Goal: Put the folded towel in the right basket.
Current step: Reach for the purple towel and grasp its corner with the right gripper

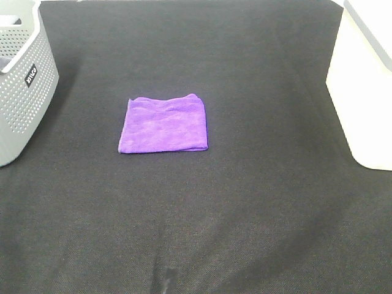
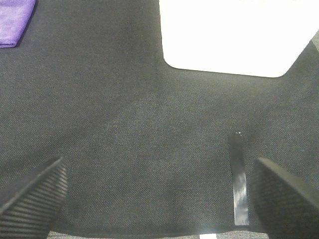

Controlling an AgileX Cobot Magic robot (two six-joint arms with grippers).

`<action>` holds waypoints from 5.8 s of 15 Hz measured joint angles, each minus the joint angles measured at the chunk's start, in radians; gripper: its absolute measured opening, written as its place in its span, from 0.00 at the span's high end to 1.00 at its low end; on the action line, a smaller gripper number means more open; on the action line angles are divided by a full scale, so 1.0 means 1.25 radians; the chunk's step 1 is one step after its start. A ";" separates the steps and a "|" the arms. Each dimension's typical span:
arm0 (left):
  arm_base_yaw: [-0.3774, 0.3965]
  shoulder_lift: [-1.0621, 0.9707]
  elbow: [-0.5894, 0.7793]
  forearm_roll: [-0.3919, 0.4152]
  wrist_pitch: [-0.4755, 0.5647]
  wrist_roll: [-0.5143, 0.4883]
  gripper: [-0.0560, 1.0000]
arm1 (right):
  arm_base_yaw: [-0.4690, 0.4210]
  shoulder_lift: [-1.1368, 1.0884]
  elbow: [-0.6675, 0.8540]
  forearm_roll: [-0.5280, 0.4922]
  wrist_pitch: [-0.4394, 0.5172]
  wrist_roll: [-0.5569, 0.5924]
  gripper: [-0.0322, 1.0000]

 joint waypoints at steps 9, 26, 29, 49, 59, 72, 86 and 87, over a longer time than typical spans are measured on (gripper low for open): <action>0.000 0.000 0.000 0.000 0.000 0.000 0.01 | 0.000 0.000 0.000 -0.002 0.000 0.000 0.04; 0.000 0.000 0.000 -0.006 0.000 0.000 0.01 | 0.000 0.000 0.000 -0.002 0.000 -0.042 0.04; 0.000 0.000 0.000 -0.006 0.000 0.000 0.01 | 0.000 0.000 0.000 -0.002 0.000 -0.042 0.04; 0.000 0.000 0.000 -0.006 0.000 0.000 0.01 | 0.000 0.000 0.000 -0.002 0.000 -0.042 0.04; 0.000 0.000 0.000 -0.006 0.000 0.001 0.01 | 0.000 0.278 -0.206 0.022 0.035 -0.008 0.04; 0.000 0.000 0.000 0.000 0.000 0.001 0.01 | 0.200 1.489 -1.043 0.395 0.034 -0.110 0.04; 0.000 0.000 0.000 -0.007 0.000 0.001 0.01 | 0.150 1.973 -1.180 0.666 -0.141 -0.218 0.05; 0.000 0.000 0.000 -0.009 0.000 0.001 0.01 | 0.147 2.000 -1.218 0.666 -0.143 -0.218 0.05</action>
